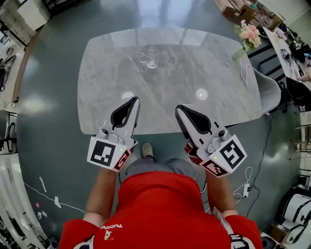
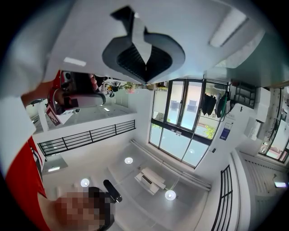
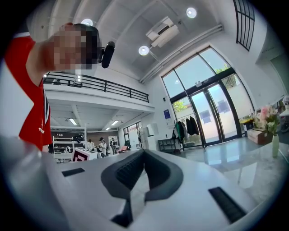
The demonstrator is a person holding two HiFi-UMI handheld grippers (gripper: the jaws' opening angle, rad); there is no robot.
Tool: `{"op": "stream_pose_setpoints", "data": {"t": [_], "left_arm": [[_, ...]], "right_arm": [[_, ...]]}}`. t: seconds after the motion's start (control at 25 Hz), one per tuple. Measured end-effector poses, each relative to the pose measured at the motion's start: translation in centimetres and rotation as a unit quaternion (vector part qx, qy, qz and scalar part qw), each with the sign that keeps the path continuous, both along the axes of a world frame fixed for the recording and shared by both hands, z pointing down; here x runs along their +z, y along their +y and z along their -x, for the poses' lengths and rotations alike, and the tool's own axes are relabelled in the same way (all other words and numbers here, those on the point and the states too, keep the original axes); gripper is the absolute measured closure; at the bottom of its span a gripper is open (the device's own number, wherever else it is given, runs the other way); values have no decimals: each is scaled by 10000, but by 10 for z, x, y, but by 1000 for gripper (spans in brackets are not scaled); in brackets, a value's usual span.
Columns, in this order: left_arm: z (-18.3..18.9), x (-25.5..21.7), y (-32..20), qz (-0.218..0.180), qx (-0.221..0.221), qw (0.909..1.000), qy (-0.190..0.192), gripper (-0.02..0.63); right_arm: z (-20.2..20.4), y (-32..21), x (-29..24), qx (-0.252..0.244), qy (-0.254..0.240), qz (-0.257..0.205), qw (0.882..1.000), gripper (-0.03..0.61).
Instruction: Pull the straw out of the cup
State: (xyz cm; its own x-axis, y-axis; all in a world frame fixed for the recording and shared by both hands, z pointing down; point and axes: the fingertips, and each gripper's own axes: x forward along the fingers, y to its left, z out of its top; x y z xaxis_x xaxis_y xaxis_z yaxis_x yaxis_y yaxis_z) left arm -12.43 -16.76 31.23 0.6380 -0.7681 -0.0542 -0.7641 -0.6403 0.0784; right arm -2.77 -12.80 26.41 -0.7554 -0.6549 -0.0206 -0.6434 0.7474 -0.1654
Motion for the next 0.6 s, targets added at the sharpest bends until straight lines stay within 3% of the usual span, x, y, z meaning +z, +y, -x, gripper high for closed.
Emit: {"op": "stream_pose_setpoints", "data": {"t": [0.6], "left_arm": [[-10,39,-59,365,-88,9992,-144,607]], "right_arm": [[-2,-50,19,-10,190,80,9998,577]]}}
